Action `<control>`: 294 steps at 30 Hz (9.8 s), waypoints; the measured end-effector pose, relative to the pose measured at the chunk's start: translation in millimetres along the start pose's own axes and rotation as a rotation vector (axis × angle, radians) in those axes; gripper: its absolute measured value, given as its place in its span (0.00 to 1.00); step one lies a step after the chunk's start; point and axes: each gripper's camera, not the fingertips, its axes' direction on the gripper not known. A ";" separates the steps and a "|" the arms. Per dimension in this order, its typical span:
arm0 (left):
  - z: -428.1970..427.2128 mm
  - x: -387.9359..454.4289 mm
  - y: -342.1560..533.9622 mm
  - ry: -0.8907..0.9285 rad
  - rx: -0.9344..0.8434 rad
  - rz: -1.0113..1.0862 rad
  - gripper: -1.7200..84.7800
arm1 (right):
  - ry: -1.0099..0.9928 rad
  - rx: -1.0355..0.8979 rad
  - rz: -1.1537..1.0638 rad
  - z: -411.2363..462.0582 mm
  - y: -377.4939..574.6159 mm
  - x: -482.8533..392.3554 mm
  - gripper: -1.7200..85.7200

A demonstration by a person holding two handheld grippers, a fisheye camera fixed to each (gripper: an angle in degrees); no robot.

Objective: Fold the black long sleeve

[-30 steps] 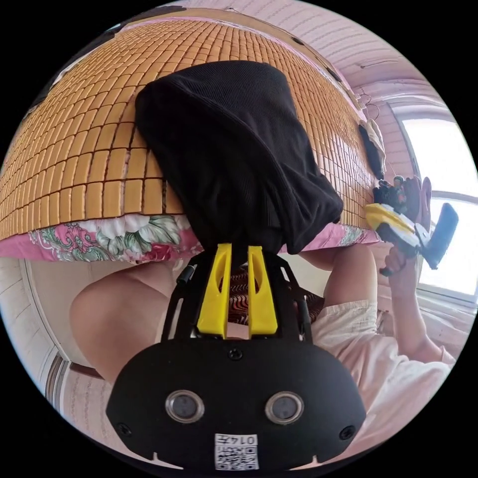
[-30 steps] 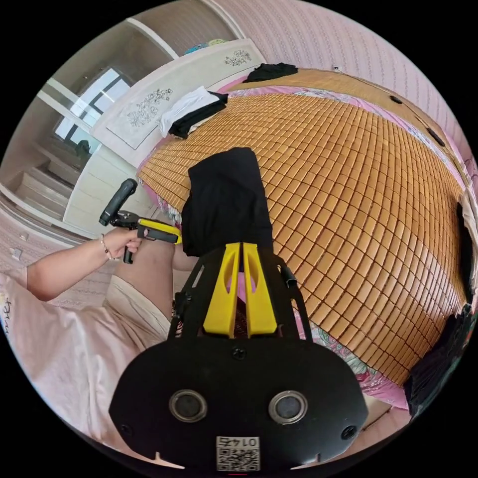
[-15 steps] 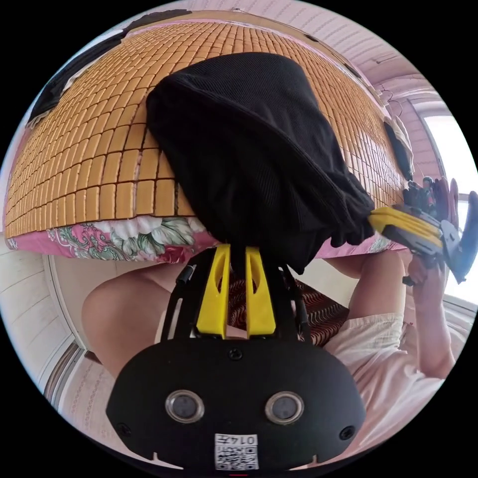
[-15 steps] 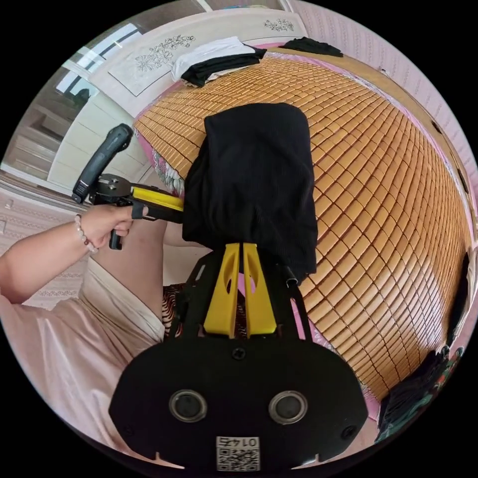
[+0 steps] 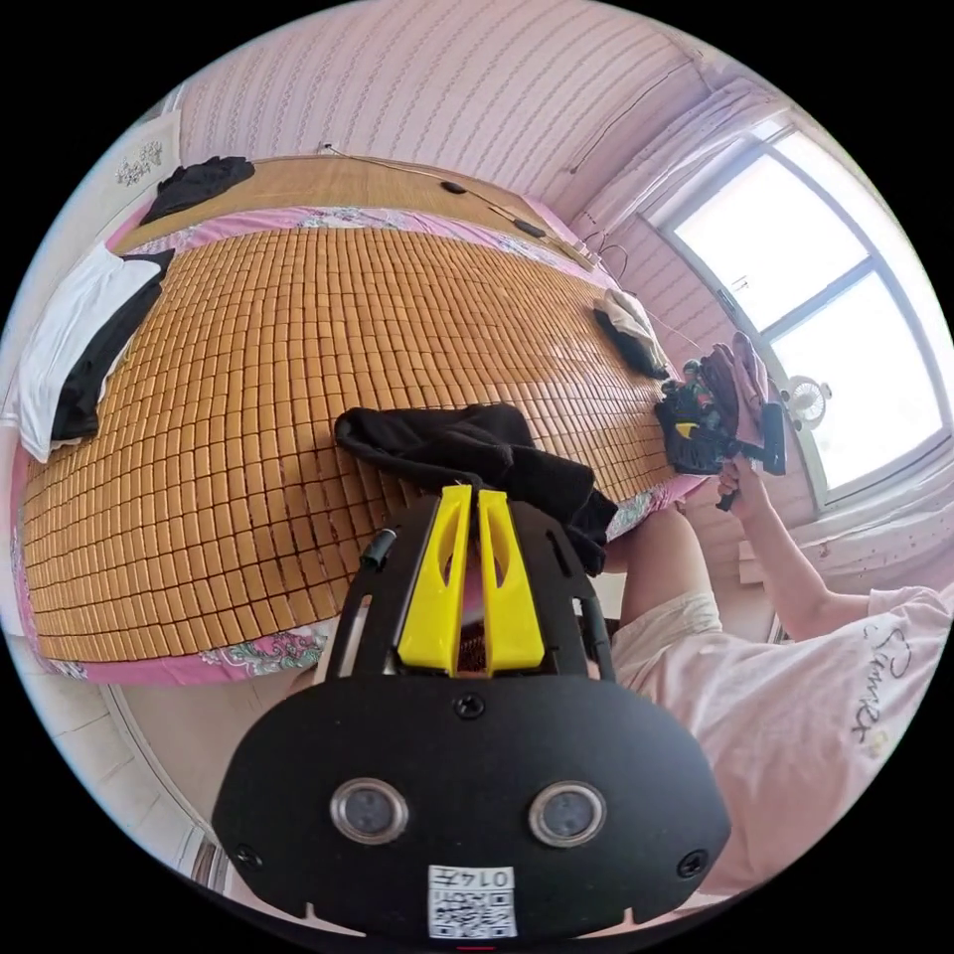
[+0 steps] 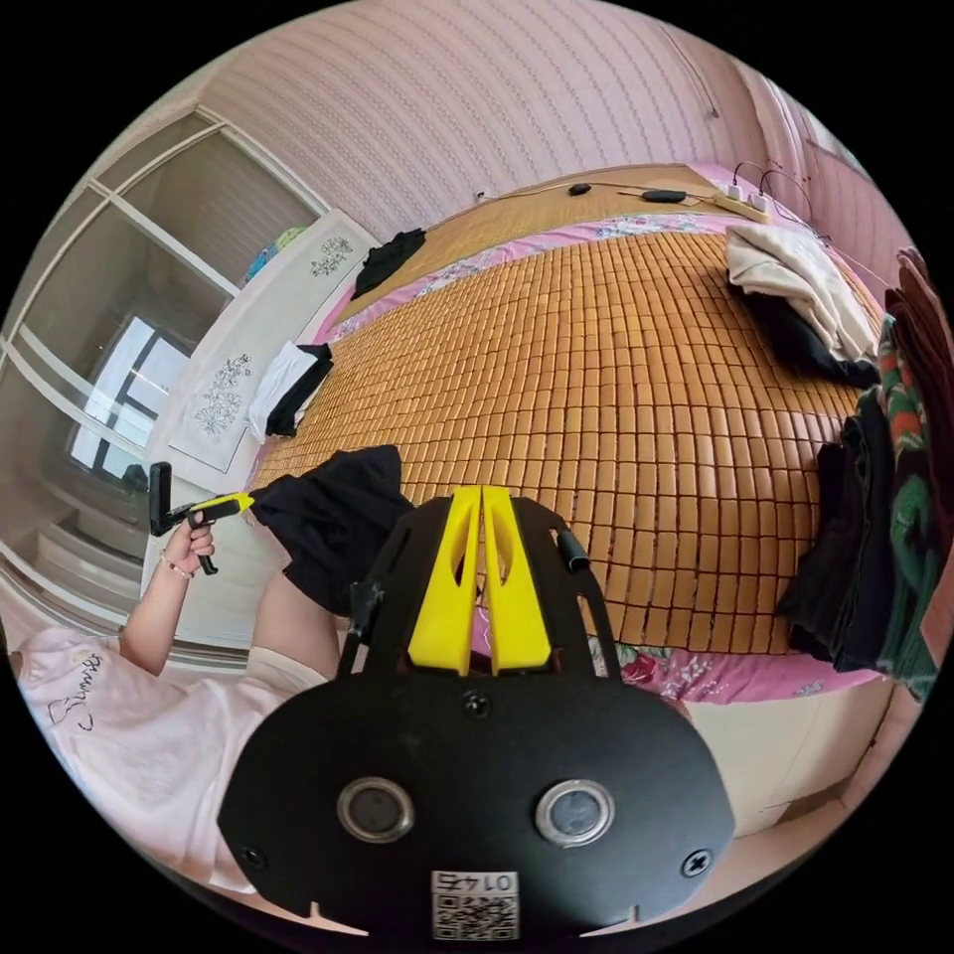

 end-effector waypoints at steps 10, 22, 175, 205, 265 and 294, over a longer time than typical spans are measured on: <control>18.7 -8.8 0.9 -0.024 -0.062 -0.158 0.01 | 0.042 -0.405 -0.306 185.3 63.4 -61.5 0.13; 21.8 -12.2 35.2 -0.371 -0.243 -0.117 0.08 | 0.003 -0.440 -0.102 244.6 84.4 19.1 0.03; -548.9 215.5 -50.9 0.045 1.160 0.108 0.01 | -0.611 0.789 -0.475 -170.4 -161.3 150.9 0.02; 45.6 -22.6 71.4 -0.167 -0.069 -0.234 0.01 | -0.149 -0.362 0.072 309.6 99.0 219.2 0.03; 606.6 211.2 -434.0 0.024 -0.366 0.373 0.08 | 0.490 -0.167 0.422 228.0 -90.4 62.9 0.04; 622.3 225.7 -476.2 -0.112 -0.289 0.404 0.04 | 0.726 -0.421 0.317 122.6 -104.8 10.4 0.01</control>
